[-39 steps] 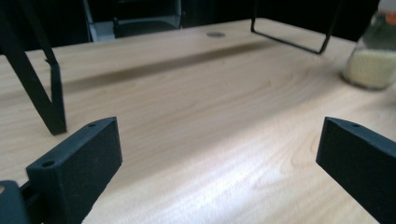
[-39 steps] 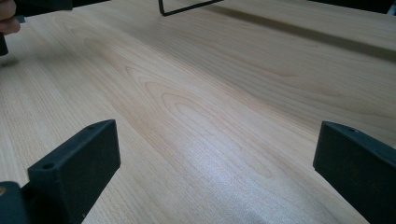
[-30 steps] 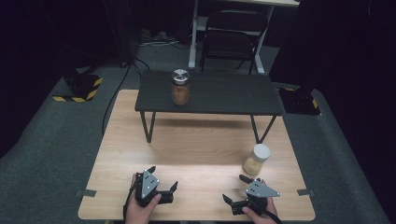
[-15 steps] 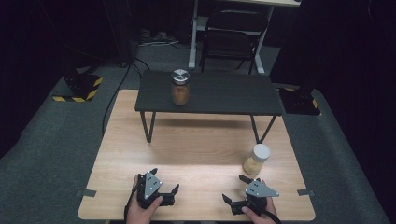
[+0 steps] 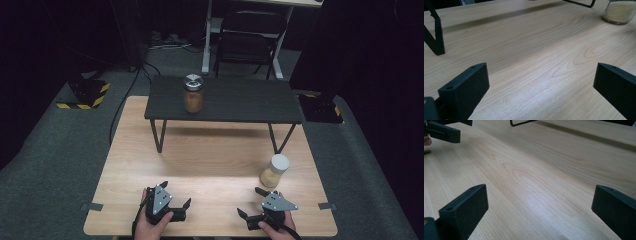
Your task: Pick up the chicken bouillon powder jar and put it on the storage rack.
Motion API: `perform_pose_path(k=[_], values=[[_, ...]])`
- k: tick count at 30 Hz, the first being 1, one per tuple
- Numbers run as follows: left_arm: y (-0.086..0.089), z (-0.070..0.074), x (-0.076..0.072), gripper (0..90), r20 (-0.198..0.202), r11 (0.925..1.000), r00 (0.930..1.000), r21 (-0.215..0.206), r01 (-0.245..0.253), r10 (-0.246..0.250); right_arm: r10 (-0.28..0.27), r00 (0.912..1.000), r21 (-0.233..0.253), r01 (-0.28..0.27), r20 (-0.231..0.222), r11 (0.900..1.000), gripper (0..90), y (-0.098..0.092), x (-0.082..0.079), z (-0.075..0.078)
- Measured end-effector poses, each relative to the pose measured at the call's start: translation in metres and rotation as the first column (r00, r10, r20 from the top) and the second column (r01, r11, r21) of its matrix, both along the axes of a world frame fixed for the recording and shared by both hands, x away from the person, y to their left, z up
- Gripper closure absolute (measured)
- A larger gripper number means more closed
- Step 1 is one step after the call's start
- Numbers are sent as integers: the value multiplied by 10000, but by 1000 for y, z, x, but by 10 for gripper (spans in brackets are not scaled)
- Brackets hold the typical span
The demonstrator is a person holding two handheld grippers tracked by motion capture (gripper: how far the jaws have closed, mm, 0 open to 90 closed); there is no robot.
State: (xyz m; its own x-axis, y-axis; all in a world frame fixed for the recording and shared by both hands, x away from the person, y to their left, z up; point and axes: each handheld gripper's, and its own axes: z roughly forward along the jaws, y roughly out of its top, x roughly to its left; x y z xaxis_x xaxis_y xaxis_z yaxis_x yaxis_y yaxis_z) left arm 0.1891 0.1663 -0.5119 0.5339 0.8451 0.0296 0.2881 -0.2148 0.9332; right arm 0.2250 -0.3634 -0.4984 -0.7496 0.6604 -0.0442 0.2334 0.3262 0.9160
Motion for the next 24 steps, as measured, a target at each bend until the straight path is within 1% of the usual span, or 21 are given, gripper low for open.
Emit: perform_pose_path(k=[6, 8, 10, 11, 12, 13, 16, 17, 18, 22, 24], values=[[1, 1, 2, 5, -52, 10000, 10000, -11, 72, -72, -141, 9999, 181, 140, 74, 9997, 1, -1, -5, -2], [0, 1, 2, 5, -35, 9999, 9999, 38, 113, -112, -133, 9996, 153, 129, 266, 9998, 1, -1, -9, 0], [0, 0, 1, 5, -2, 9999, 9999, 47, 125, -125, -204, 9988, 333, 189, 439, 9993, 1, -3, -13, 3], [0, 0, 1, 5, -2, 9999, 9999, 47, 125, -125, -204, 9988, 333, 189, 439, 9993, 1, -3, -13, 3], [-1, 1, 2, 5, -5, 9999, 9999, 55, 139, -139, -334, 9973, 546, 299, 653, 9981, 0, -6, -18, 6], [-1, 1, 2, 5, -5, 9999, 9999, 55, 139, -139, -334, 9973, 546, 299, 653, 9981, 0, -6, -18, 6], [-1, 0, 1, 5, 66, 9999, 9999, 71, 152, -153, -573, 9930, 886, 482, 1029, 9949, 0, -16, -29, 14], [-1, 0, 1, 5, 66, 9999, 9999, 71, 152, -153, -573, 9930, 886, 482, 1029, 9949, 0, -16, -29, 14], [-1, -1, 0, 5, 108, 9999, 9998, 45, 149, -150, -771, 9889, 1029, 642, 1273, 9926, 0, -22, -35, 18], [-1, -1, 0, 5, 103, 9998, 9998, 66, 174, -175, -1248, 9800, 1297, 1050, 1549, 9860, 0, -32, -46, 23], [-1, 0, 1, 5, 102, 9998, 9998, 73, 196, -197, -1498, 9749, 1357, 1281, 1645, 9824, 0, -37, -50, 25]])
